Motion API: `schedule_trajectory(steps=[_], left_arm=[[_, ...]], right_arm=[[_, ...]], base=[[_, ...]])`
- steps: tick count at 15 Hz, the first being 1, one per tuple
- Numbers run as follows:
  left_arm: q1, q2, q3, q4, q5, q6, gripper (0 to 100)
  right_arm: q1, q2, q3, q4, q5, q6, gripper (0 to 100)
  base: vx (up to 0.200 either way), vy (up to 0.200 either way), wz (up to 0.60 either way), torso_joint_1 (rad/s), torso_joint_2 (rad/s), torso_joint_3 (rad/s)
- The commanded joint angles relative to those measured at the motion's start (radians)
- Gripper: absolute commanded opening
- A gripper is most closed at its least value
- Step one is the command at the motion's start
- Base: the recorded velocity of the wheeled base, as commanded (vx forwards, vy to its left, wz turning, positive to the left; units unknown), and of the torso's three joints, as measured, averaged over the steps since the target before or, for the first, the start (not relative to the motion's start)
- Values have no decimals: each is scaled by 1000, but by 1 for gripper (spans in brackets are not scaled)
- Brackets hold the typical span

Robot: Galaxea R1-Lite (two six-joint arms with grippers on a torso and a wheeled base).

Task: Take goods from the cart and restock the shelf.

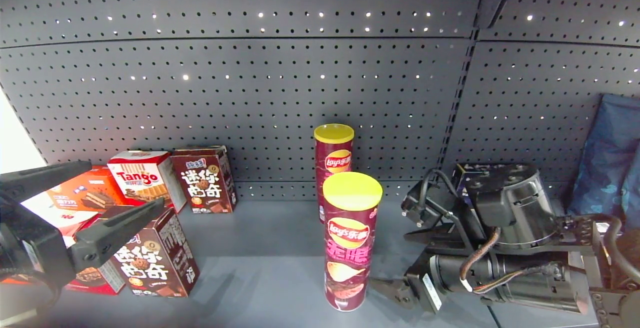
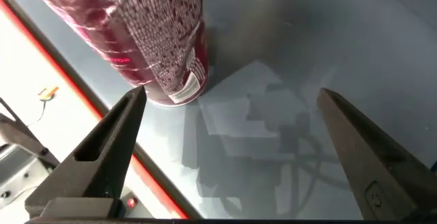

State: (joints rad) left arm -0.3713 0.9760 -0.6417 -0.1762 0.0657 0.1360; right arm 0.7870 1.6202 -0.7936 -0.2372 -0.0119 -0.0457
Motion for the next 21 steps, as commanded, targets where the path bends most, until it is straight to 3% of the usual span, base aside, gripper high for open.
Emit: schedule_trajectory(steps=[1,6,21], left_arm=[[0,0,2,0,0,-1,100],[0,0,2,0,2,-15,100],[0,-3,20,0,2,-16,100]], right_arm=[[-6,26,-12,-1,0,0,100],[-29,36,-18,-1,0,0,100],[-38,69,-56,-2,0,-3,100]], base=[[0,0,0,0,0,0],[0,0,0,0,0,0],[0,0,0,0,0,0]])
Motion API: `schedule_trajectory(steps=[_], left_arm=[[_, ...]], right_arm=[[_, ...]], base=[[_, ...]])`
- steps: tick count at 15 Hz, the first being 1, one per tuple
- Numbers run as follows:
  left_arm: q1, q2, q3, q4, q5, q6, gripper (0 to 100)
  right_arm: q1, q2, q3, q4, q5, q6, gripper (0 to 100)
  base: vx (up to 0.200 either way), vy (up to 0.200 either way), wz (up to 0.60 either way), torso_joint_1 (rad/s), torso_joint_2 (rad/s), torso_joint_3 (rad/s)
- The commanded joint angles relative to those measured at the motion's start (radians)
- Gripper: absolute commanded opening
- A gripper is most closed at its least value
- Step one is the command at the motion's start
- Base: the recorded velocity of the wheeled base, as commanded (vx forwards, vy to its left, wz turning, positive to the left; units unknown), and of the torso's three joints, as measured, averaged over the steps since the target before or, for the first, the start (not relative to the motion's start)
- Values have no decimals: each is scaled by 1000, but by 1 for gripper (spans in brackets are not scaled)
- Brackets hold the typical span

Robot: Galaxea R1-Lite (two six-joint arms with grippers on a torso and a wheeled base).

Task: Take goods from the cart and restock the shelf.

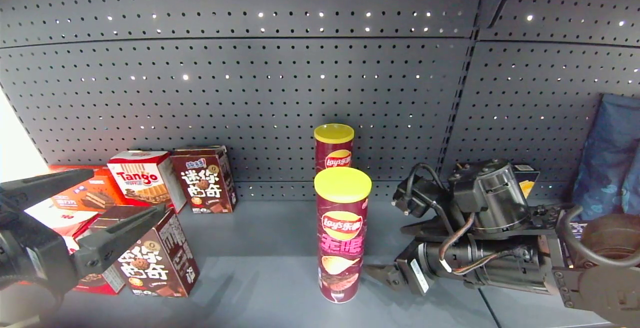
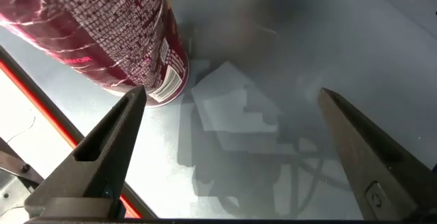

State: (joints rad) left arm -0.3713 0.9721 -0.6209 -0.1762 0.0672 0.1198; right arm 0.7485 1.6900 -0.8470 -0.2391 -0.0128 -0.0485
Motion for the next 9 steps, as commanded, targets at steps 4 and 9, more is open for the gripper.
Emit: schedule_trajectory(steps=[4,9], left_arm=[[0,0,0,0,0,0,100],[0,0,9,0,0,0,100]], right_arm=[[5,13,-14,0,0,-1,100],[5,25,-14,0,0,-1,100]], base=[[0,0,0,0,0,0],[0,0,0,0,0,0]])
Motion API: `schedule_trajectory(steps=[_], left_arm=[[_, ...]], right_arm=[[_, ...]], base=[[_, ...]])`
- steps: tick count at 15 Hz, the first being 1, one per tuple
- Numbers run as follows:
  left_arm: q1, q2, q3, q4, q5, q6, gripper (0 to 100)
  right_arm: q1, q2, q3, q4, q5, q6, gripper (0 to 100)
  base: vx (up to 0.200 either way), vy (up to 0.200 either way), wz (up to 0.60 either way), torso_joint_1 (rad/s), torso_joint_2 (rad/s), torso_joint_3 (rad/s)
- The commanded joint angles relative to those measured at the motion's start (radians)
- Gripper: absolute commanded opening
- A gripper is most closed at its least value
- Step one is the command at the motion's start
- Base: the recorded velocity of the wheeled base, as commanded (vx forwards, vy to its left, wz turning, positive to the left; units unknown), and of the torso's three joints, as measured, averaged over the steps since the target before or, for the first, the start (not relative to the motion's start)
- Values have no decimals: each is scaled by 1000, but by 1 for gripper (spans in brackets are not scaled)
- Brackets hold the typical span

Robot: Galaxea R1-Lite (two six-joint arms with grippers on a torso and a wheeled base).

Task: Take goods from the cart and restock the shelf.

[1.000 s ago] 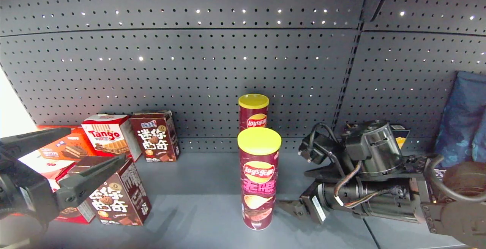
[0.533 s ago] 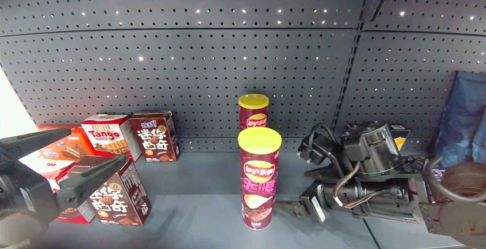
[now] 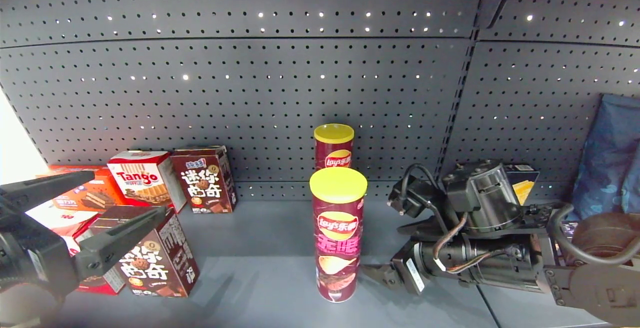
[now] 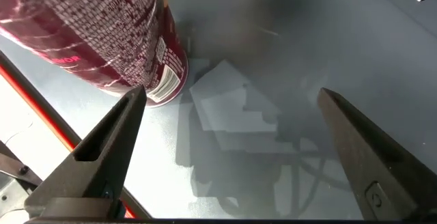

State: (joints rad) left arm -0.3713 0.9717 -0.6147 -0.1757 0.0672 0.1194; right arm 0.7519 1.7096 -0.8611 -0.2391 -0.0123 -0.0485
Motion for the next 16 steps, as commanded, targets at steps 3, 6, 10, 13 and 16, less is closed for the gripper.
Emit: schedule_trajectory(steps=[3,6,10,13,16], left_arm=[[0,1,4,-1,0,-10,100],[2,1,10,-1,0,-21,100],[2,-22,9,-4,2,-24,100],[3,-65,7,-2,11,-24,100],[2,-160,44,-1,45,-23,100]], right_arm=[[1,7,1,0,0,-1,100],[1,4,2,0,-1,1,100],[-17,-79,10,0,-3,9,100],[-100,-252,-4,0,-29,9,100],[-289,-487,25,3,-38,12,100]], base=[[0,0,0,0,0,0],[0,0,0,0,0,0],[0,0,0,0,0,0],[0,0,0,0,0,0],[0,0,0,0,0,0]])
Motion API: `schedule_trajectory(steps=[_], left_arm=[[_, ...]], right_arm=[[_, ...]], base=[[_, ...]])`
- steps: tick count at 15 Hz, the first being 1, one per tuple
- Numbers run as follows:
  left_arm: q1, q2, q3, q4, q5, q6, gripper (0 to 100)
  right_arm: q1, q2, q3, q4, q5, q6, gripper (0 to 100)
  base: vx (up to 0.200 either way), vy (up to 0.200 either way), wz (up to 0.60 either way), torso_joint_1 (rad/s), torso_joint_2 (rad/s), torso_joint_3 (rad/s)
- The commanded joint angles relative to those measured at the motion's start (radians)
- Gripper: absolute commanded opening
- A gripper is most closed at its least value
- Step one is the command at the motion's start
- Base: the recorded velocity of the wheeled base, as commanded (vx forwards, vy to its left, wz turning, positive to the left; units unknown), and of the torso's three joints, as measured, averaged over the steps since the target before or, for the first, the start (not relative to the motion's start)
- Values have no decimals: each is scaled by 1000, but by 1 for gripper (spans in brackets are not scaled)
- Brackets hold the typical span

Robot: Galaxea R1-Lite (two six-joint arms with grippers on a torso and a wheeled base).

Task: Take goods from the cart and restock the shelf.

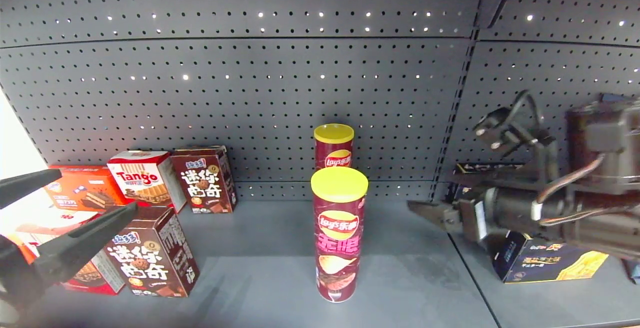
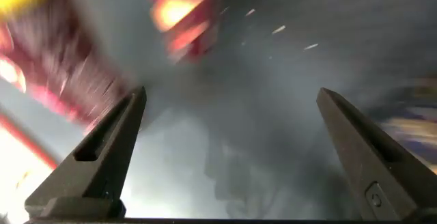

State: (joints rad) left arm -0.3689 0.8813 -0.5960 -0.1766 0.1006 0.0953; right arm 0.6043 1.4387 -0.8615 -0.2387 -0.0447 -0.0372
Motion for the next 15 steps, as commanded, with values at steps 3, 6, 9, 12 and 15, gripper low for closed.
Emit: schedule_trajectory(steps=[3,6,9,12,15], left_arm=[[-1,-199,131,8,90,6,100],[-1,-314,257,9,152,6,100],[-2,-449,378,12,186,9,100],[-1,-507,413,14,186,17,100],[-2,-565,458,16,185,17,100]], right_arm=[[-428,-532,219,9,-9,0,100],[-480,-787,426,10,-124,-3,100],[-495,-1152,700,56,-208,-4,100],[-503,-1347,838,98,-245,17,100],[-501,-1344,861,154,-49,65,100]], base=[[0,0,0,0,0,0],[0,0,0,0,0,0],[0,0,0,0,0,0],[0,0,0,0,0,0],[0,0,0,0,0,0]])
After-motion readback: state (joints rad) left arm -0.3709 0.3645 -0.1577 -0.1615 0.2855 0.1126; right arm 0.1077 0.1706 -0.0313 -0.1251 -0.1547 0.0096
